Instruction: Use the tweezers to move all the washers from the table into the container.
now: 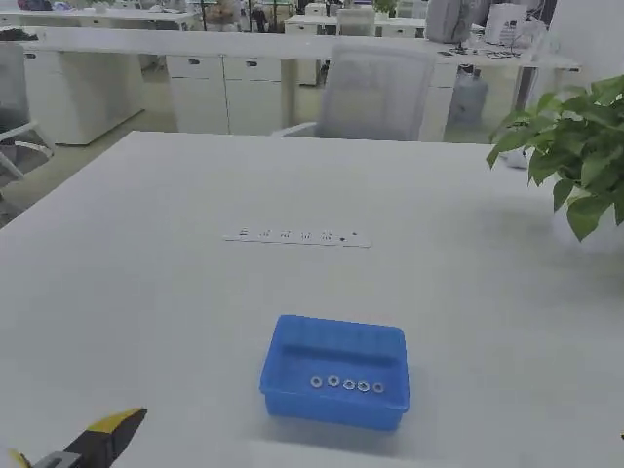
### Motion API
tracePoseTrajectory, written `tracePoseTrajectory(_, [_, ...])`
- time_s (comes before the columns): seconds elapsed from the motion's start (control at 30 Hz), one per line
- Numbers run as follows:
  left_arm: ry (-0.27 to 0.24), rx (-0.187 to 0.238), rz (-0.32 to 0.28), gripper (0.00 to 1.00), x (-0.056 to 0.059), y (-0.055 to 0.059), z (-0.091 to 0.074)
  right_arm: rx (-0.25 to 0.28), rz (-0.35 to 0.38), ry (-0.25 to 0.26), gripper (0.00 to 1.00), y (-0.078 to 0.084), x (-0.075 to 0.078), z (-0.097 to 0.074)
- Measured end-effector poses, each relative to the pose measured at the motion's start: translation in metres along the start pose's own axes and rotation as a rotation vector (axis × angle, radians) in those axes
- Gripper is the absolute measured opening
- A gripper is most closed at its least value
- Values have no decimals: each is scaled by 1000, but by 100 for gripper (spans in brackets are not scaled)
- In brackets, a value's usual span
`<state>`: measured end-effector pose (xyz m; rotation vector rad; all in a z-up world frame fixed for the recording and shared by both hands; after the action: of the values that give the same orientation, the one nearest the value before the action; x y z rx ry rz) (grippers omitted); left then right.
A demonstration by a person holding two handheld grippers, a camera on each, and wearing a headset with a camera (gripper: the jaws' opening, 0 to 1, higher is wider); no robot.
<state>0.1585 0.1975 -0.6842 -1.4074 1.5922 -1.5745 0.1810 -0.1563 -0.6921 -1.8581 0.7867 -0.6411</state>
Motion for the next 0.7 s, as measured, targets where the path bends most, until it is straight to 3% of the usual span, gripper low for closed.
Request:
tracePoseTrajectory(0.13, [-62, 38, 72, 99, -2, -4, -5, 23, -8, 23, 99, -1, 6, 0])
tracePoseTrajectory(0.33, [-78, 89, 50, 99, -1, -8, -5, 36, -3, 18, 99, -2, 9, 5])
tracePoseTrajectory(0.5, [-81, 84, 30, 99, 1, -4, -5, 39, -2, 13, 99, -2, 9, 8])
tracePoseTrajectory(0.53, [-82, 79, 24, 99, -18, 1, -9, 40, 1, 13, 99, -1, 10, 8])
tracePoseTrajectory(0.57, [-81, 66, 23, 99, -23, 3, -10, 40, 7, 13, 99, -1, 9, 8])
tracePoseTrajectory(0.7, [-82, 61, 25, 99, -25, 6, -12, 36, 14, 15, 99, 1, 8, 7])
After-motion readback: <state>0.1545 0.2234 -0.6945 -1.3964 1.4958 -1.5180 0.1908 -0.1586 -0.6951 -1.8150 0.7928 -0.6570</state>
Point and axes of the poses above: the centre of the closed fingertips' face, and the gripper's own axes: z roughly forward along the fingers, x roughly to its right, y roughly out of its underside, the point moved 8 cm from there along -z, roughly backward along the fingers, and after that the axes turned 8 degrees about -z, right-handed, at the moved point
